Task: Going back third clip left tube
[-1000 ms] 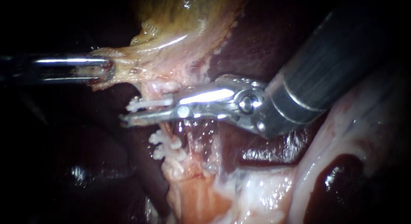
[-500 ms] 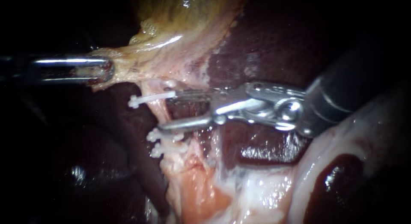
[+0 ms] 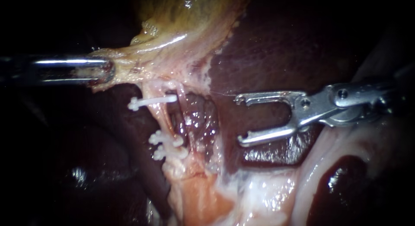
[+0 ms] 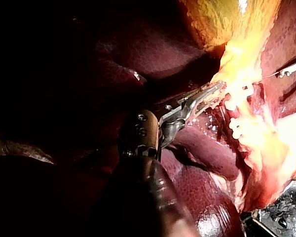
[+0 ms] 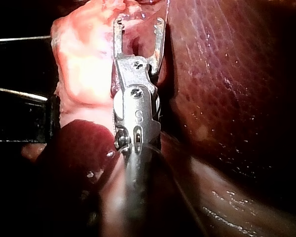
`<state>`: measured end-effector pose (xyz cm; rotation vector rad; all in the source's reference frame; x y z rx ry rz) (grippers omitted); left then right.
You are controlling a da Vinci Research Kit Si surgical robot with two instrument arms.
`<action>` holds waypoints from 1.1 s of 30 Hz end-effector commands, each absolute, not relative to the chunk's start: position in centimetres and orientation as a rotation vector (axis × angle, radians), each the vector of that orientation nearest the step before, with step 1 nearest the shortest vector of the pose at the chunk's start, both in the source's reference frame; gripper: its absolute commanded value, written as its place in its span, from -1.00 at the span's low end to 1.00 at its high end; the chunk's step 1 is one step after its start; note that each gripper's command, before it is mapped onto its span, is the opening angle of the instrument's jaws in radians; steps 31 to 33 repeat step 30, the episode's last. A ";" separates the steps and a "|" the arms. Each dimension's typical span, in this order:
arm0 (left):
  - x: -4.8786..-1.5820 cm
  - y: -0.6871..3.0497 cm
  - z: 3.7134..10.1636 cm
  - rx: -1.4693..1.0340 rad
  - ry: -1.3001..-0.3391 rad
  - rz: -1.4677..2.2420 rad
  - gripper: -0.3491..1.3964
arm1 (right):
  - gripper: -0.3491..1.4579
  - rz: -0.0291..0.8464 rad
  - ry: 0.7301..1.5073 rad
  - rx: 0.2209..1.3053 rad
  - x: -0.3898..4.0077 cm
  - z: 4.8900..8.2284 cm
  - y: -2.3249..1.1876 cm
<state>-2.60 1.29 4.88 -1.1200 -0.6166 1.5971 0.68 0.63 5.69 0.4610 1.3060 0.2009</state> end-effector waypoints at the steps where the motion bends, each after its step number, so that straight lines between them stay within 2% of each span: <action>1: -2.60 1.29 4.89 -1.120 -0.615 1.597 -1.00 | -0.06 0.200 1.306 0.461 0.67 5.69 0.63; 7: -2.71 1.25 4.98 -1.120 -0.602 1.597 -1.00 | -0.06 0.199 1.307 0.462 0.63 5.69 0.62; 20: -3.22 1.24 5.38 -1.123 -0.620 1.614 -1.00 | -0.06 0.197 1.307 0.464 0.60 5.68 0.60; 33: -3.20 1.24 5.39 -1.124 -0.622 1.615 -1.00 | -0.06 0.194 1.309 0.468 0.63 5.63 0.58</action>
